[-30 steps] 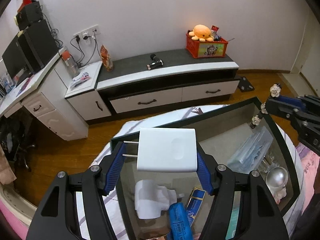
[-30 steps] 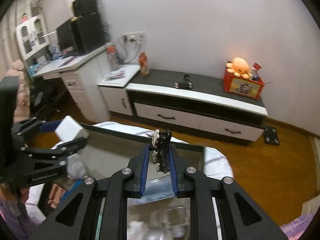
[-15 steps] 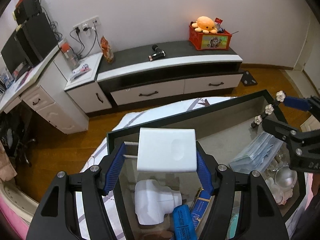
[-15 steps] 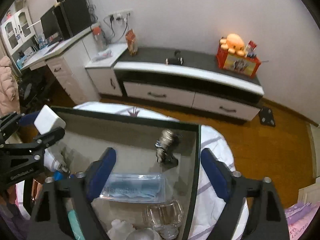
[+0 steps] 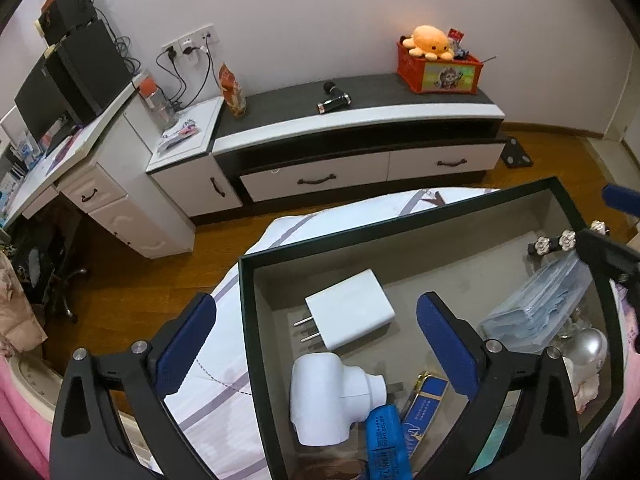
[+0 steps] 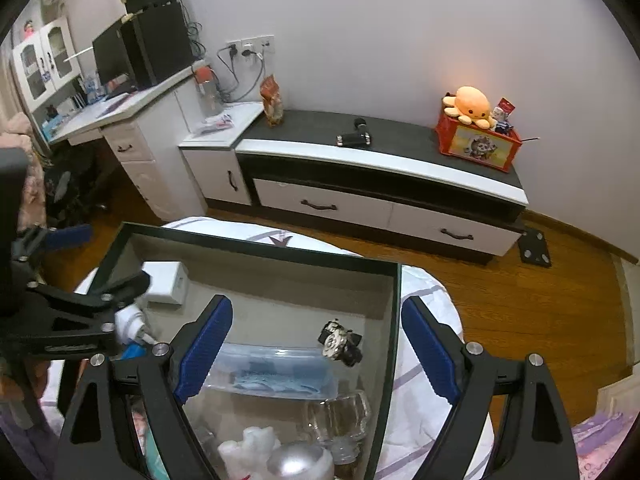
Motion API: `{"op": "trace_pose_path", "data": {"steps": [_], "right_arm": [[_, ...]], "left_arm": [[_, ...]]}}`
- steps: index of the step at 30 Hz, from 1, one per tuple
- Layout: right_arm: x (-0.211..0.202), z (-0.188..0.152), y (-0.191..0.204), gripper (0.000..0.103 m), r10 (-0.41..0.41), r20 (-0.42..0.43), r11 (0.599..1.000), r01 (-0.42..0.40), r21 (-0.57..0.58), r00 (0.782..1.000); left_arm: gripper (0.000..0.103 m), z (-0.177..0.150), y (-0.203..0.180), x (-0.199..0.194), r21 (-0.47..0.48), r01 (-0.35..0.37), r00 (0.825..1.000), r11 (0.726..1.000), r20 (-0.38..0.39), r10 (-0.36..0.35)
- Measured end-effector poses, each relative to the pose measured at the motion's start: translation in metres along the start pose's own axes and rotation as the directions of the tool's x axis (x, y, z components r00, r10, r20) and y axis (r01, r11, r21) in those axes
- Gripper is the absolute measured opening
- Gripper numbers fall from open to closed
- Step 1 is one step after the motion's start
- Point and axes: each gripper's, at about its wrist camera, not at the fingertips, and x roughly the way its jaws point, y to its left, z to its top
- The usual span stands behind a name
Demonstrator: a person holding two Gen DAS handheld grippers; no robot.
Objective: Organize rigid objects
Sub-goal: 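Carry the white plug and black hair clip into the box and release both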
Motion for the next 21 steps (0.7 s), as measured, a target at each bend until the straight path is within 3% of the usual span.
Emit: {"op": "trace_pose_path", "data": {"steps": [7,12,19,21], "right_arm": [[-0.014,0.001,0.001,0.088,0.006,0.044,1.000,-0.005,-0.012,0.999],[-0.012,-0.012,-0.006,0.085,0.149,0.007,0.988,-0.149,0.036,0.989],[-0.012,-0.015,-0.023,0.083,0.176,0.019,0.979,-0.177,0.104,0.984],[0.000,-0.009,-0.027,0.083,0.221,-0.009,0.969,-0.218,0.114,0.975]], "left_arm": [[0.102,-0.001,-0.002,-0.007,0.011,0.006,1.000,1.000,0.014,-0.007],[0.102,-0.002,-0.001,-0.008,0.010,0.004,1.000,1.000,0.012,-0.004],[0.102,-0.001,0.002,-0.013,0.010,0.008,1.000,1.000,0.014,-0.008],[0.102,-0.001,0.002,-0.013,0.008,0.009,1.000,1.000,0.015,-0.009]]}}
